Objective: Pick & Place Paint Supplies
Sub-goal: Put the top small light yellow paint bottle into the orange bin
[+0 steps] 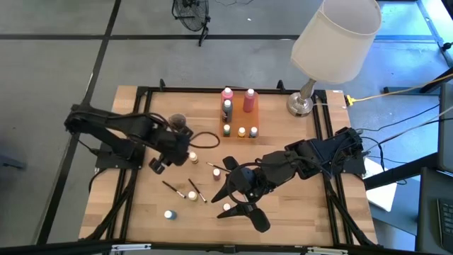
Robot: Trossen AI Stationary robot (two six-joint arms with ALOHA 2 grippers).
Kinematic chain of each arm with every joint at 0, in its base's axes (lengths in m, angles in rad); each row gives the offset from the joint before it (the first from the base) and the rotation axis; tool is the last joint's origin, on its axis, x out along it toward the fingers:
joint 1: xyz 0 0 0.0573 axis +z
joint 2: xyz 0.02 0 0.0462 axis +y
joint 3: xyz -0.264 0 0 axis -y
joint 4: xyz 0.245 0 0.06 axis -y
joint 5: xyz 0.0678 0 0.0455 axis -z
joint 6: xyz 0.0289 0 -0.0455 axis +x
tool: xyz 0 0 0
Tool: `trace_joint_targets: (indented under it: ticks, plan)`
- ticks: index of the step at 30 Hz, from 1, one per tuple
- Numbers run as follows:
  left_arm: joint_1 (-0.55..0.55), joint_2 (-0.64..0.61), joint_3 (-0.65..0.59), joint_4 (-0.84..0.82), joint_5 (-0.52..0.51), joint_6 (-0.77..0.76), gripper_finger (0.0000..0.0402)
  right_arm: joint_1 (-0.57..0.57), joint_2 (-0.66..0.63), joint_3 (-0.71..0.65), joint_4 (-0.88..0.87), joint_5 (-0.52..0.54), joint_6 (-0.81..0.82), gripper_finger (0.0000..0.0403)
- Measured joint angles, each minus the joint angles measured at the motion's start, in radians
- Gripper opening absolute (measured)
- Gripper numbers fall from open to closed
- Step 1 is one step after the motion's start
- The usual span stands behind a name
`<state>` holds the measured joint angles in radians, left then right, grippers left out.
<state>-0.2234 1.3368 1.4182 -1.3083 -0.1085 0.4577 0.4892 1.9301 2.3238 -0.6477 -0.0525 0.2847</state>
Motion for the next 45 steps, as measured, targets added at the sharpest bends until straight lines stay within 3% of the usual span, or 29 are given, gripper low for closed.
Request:
trace_joint_targets:
  ticks: [10,14,18,24,30,36,40,45]
  plan:
    - [0.038,0.105,-0.022,-0.001,-0.004,0.040,0.0169,0.000,0.000,0.000,-0.008,-0.002,0.015,0.0195]
    - [0.047,0.127,-0.022,-0.016,0.015,-0.057,0.0168,0.001,0.000,0.000,-0.008,-0.002,0.020,0.0195]
    - [0.058,0.126,-0.022,-0.084,0.100,-0.155,0.0168,0.003,0.000,0.000,-0.011,-0.002,0.022,0.0195]
    - [0.059,0.012,-0.119,-0.066,0.154,-0.234,0.0161,0.009,0.000,0.000,-0.019,-0.002,0.031,0.0195]
    - [0.057,-0.146,-0.288,0.100,0.156,-0.397,0.0152,0.011,0.000,0.000,-0.026,-0.002,0.034,0.0195]
    - [0.047,-0.238,-0.364,0.191,0.184,-0.425,0.0148,0.009,0.000,0.000,-0.029,-0.001,0.033,0.0195]
    - [0.047,-0.290,-0.381,0.272,0.264,-0.464,0.0162,0.006,0.000,0.000,-0.032,-0.002,0.030,0.0195]
    - [0.050,-0.327,-0.382,0.280,0.253,-0.454,0.0202,0.006,0.000,0.000,-0.038,-0.001,0.025,0.0195]
